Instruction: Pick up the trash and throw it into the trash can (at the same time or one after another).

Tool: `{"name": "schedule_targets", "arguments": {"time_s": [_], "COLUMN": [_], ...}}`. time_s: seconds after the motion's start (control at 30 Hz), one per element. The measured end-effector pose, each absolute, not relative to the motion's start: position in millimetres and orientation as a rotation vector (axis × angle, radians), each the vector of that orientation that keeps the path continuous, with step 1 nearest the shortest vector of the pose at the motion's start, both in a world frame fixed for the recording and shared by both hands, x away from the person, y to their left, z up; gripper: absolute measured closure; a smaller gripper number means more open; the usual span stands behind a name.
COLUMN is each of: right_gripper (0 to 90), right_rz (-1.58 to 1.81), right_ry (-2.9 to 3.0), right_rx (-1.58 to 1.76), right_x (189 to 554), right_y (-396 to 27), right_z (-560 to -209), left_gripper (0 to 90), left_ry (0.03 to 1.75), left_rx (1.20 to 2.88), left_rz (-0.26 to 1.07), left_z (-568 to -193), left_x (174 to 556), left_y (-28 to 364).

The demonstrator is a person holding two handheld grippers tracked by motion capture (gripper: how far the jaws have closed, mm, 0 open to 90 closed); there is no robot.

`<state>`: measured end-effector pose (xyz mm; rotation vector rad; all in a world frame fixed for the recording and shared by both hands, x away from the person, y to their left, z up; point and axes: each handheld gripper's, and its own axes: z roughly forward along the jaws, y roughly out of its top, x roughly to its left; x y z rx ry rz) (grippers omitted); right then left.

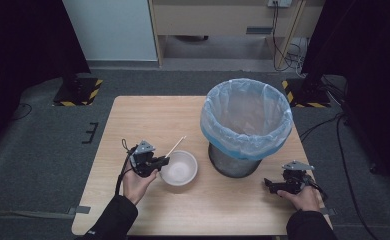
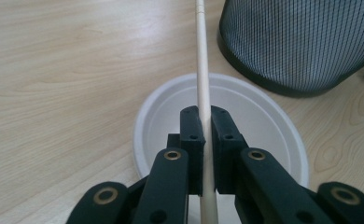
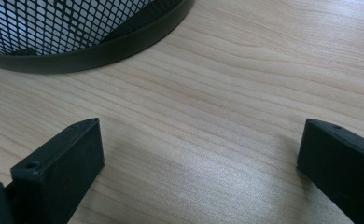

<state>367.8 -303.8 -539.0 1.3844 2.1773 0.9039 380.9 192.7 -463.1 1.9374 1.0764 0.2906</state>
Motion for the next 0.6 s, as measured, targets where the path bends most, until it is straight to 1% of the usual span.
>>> {"name": "schedule_targets", "arguments": {"time_s": [0.6], "right_gripper": [0.6], "right_rz": [0.904], "right_ry": [2.177], "right_rx": [1.384], "right_x": [367.8], "right_y": [-303.8], "right_z": [-539.0], "left_gripper": [84.8], "left_ry": [1.053], "left_rx": [1.791], "left_rz": [0.356], "left_z": [-429.9], "left_x": [375.5], "left_y": [218.8]}}
